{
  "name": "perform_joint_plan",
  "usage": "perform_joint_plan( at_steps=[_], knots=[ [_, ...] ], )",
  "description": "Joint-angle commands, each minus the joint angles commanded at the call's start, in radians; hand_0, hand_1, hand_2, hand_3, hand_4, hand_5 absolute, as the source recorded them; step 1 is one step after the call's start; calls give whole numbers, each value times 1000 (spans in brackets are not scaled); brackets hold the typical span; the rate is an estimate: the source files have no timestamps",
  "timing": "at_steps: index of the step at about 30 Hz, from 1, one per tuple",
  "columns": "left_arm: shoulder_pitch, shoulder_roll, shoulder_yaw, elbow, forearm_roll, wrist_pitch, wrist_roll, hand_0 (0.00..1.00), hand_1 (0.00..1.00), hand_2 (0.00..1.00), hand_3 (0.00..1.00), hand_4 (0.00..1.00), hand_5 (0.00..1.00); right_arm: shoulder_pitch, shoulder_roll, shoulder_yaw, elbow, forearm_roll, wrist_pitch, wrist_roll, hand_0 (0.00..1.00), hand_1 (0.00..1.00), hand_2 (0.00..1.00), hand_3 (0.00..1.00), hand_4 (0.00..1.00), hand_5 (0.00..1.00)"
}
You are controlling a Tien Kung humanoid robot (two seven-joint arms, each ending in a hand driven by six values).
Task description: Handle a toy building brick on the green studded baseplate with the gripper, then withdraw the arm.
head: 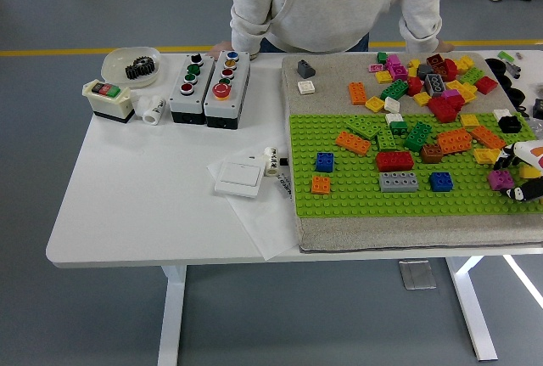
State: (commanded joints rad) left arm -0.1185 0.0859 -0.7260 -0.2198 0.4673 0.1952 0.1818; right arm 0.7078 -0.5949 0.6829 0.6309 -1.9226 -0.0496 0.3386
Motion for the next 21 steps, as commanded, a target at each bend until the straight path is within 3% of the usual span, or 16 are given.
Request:
perform_joint_plan(
  at_steps=[13, 14, 19, 21],
  knots=[
    [4, 0, -3, -2, 9, 1, 6, 804, 846, 845, 744, 809, 690, -4, 13, -14, -19, 10, -18, -1, 619, 604, 619, 552, 744, 266],
    [4, 0, -4, -2, 11, 1, 7, 804, 847, 846, 744, 809, 690, -4, 13, -14, -19, 10, -18, -2, 595, 555, 581, 517, 698, 280],
    [6, 1, -7, -3, 16, 0, 9, 804, 847, 846, 744, 809, 690, -4, 12, -18, -17, 13, -19, -1, 595, 555, 581, 517, 698, 280],
    [6, 1, -9, -3, 19, 0, 10, 802, 846, 845, 741, 808, 688, -5, 12, -19, -16, 13, -21, 0, 548, 512, 545, 493, 640, 325]
  ],
)
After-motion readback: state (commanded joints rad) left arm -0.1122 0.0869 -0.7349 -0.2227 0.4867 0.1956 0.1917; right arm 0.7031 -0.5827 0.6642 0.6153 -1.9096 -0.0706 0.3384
